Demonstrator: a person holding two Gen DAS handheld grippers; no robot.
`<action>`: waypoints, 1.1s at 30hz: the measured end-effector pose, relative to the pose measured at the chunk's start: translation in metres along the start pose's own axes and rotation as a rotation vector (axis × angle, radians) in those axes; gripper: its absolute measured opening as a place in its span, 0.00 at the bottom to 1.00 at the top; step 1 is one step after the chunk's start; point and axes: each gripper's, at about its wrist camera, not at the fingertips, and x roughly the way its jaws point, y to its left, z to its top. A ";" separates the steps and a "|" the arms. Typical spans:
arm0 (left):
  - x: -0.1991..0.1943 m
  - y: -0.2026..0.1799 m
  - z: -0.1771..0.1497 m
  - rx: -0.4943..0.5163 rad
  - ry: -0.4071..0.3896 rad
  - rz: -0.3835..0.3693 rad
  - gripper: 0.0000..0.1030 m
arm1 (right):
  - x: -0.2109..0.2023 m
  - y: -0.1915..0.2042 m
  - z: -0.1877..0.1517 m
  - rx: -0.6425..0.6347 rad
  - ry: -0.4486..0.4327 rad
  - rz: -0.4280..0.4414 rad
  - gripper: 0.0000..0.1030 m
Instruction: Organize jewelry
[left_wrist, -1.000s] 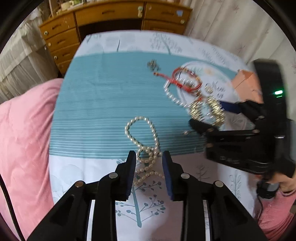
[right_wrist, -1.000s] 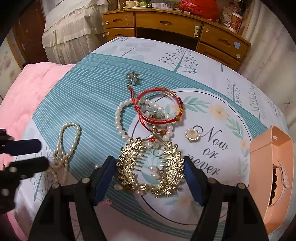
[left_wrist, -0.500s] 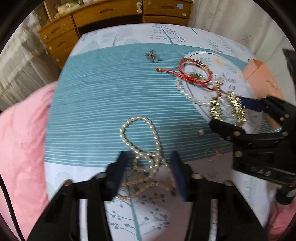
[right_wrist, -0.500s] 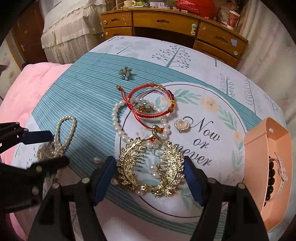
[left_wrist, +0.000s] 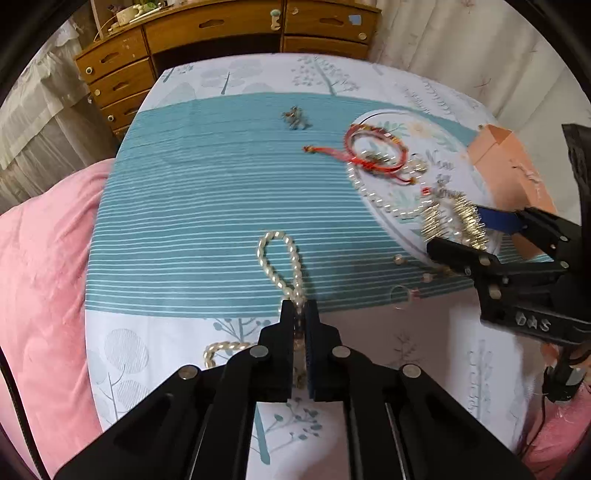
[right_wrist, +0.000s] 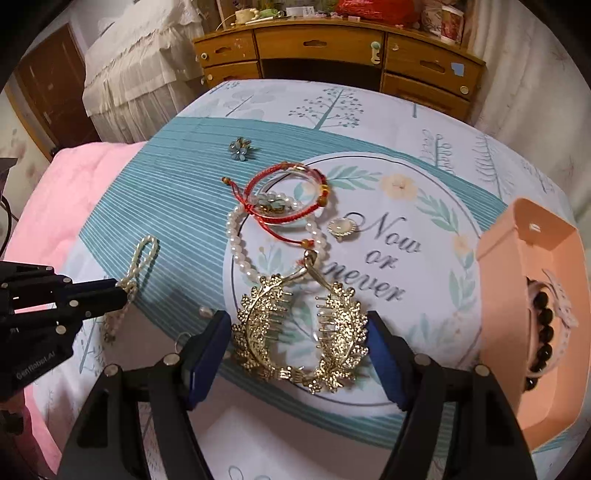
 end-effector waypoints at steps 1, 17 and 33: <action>-0.004 -0.002 0.000 0.006 -0.005 -0.004 0.03 | -0.003 -0.003 -0.001 0.012 -0.001 0.006 0.35; -0.110 -0.045 0.020 0.086 -0.226 -0.057 0.03 | -0.014 -0.025 -0.006 0.114 0.023 0.160 0.31; -0.123 -0.048 0.026 0.066 -0.264 -0.079 0.03 | 0.009 0.003 0.017 0.013 0.102 0.042 0.34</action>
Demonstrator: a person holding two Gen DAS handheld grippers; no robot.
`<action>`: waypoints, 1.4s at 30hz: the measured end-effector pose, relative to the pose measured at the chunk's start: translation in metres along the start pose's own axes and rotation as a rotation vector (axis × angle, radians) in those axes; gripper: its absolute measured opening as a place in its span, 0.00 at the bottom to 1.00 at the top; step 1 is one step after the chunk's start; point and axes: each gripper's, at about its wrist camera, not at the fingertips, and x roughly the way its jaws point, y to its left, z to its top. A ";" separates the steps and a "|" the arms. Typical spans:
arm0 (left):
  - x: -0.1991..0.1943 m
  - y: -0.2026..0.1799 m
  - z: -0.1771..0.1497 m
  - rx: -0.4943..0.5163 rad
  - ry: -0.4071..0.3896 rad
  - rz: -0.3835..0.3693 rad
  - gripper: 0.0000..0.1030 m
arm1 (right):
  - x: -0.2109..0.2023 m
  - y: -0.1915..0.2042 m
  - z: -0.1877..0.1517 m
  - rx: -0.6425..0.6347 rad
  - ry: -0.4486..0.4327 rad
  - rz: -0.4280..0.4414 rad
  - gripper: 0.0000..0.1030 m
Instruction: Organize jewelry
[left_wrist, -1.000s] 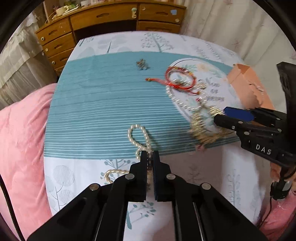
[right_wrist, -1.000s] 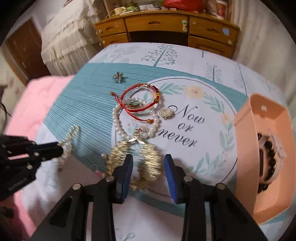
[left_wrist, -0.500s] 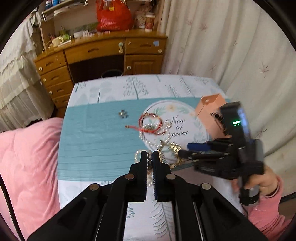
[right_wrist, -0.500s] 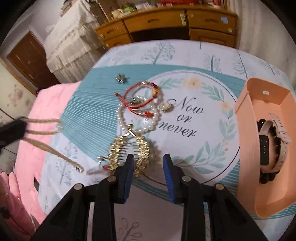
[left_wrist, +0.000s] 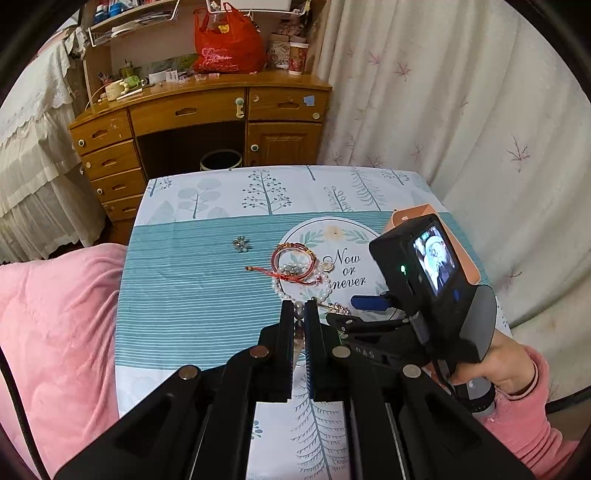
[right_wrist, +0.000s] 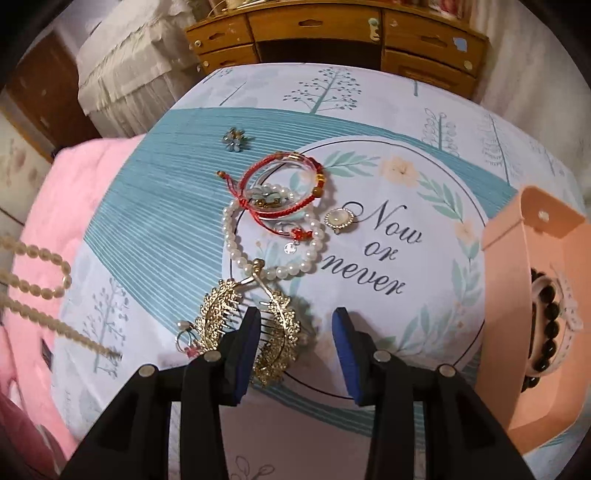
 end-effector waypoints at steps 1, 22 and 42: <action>0.000 0.001 -0.001 -0.004 0.000 -0.001 0.03 | -0.001 0.003 -0.001 -0.019 -0.005 0.016 0.21; -0.021 -0.012 0.019 0.014 -0.079 -0.029 0.03 | -0.071 0.010 -0.018 -0.071 -0.181 0.118 0.02; -0.010 -0.100 0.054 0.143 -0.107 -0.158 0.03 | -0.166 -0.054 -0.043 0.029 -0.362 0.006 0.02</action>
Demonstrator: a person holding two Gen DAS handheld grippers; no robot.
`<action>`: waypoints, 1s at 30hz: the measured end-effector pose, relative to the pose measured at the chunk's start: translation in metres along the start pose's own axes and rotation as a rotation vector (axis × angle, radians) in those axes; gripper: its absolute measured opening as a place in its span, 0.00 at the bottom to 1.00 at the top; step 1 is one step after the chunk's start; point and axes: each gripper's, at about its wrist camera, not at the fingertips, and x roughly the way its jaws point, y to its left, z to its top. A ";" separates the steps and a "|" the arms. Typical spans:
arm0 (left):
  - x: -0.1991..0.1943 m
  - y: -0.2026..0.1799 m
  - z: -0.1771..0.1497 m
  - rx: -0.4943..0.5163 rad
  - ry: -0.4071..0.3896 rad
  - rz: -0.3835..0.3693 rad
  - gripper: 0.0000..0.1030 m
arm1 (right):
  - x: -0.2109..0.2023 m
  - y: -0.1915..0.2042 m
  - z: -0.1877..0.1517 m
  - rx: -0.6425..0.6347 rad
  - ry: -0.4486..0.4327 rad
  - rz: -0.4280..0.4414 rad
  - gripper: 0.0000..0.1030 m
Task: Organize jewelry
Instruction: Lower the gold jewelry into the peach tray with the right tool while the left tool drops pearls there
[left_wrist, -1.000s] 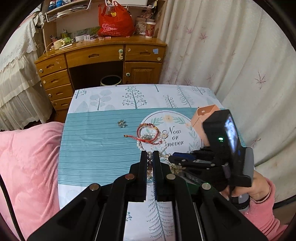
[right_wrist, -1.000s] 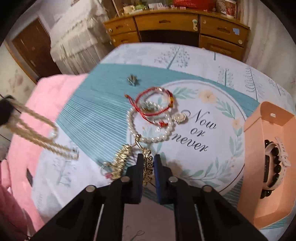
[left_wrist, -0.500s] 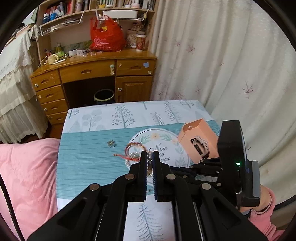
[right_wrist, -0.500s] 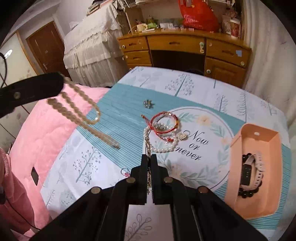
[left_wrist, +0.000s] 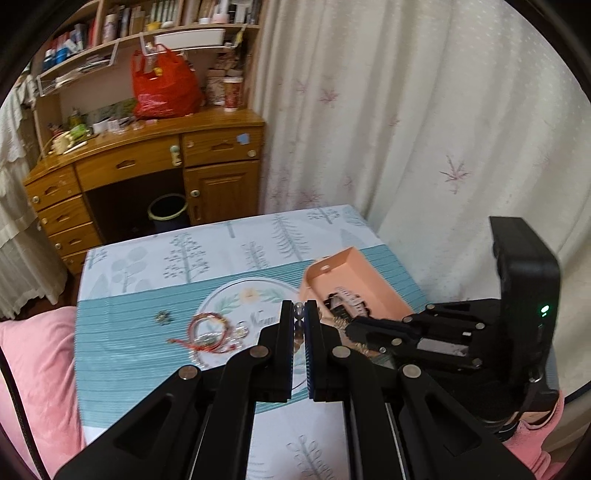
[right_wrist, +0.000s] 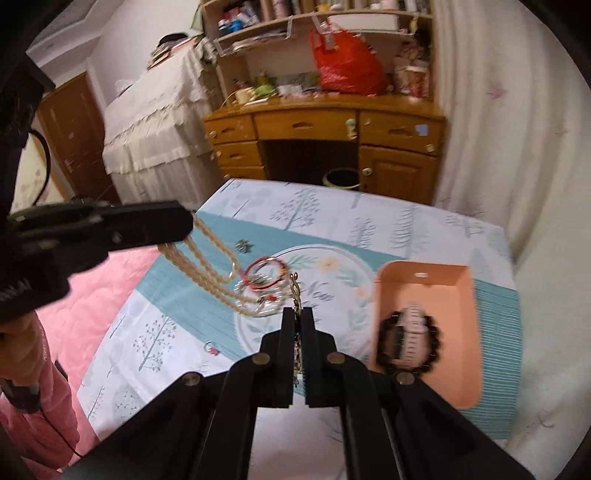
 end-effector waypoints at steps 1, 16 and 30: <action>0.002 -0.004 0.003 0.008 0.000 -0.010 0.03 | -0.005 -0.006 0.000 0.009 -0.009 -0.011 0.02; 0.079 -0.096 0.029 0.119 0.043 -0.217 0.03 | -0.043 -0.094 -0.021 0.151 -0.067 -0.139 0.02; 0.120 -0.095 0.025 0.050 0.142 -0.196 0.10 | -0.025 -0.126 -0.033 0.253 -0.009 -0.156 0.24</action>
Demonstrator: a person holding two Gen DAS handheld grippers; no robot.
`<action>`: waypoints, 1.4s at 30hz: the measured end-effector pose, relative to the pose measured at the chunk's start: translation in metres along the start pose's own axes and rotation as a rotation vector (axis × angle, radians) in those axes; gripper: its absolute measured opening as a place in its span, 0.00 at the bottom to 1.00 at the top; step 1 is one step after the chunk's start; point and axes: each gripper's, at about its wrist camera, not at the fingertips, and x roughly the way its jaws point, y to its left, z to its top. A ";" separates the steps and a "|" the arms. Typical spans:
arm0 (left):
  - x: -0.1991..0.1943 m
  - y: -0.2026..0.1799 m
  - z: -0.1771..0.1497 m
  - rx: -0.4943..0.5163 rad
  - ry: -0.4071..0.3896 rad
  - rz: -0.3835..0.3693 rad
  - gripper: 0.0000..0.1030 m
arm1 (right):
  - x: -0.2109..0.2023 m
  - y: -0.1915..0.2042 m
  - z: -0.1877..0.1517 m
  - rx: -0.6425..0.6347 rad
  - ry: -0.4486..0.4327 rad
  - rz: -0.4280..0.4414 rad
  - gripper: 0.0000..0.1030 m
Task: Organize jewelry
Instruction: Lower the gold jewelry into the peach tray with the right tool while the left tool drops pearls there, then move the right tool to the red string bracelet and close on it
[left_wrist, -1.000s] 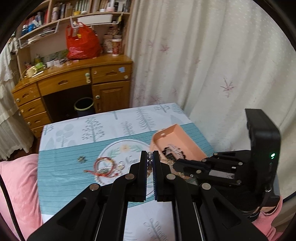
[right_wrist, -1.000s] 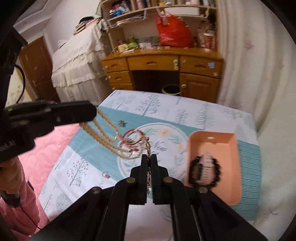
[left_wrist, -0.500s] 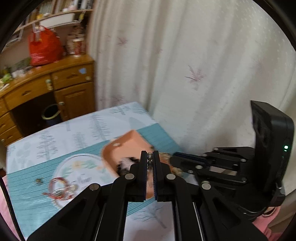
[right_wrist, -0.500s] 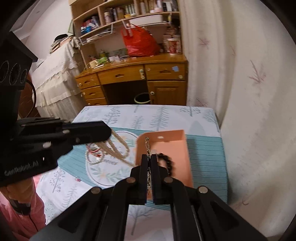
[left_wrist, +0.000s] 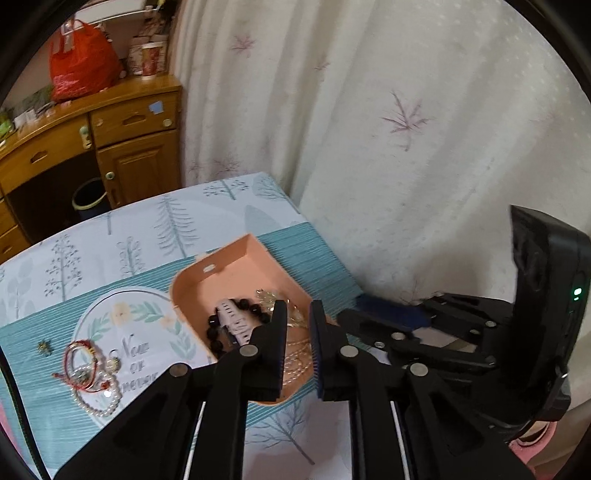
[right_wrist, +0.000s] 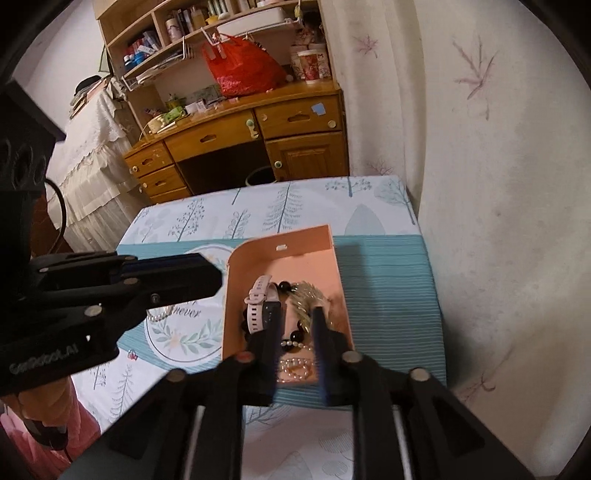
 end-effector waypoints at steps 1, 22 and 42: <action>-0.004 0.003 0.000 -0.004 -0.004 0.009 0.11 | -0.004 0.002 0.001 0.001 -0.009 -0.006 0.32; -0.071 0.099 -0.131 -0.223 0.032 0.434 0.67 | -0.019 0.068 -0.090 0.055 -0.227 0.120 0.71; -0.087 0.181 -0.237 -0.398 0.090 0.360 0.74 | 0.035 0.139 -0.120 -0.116 -0.119 0.159 0.71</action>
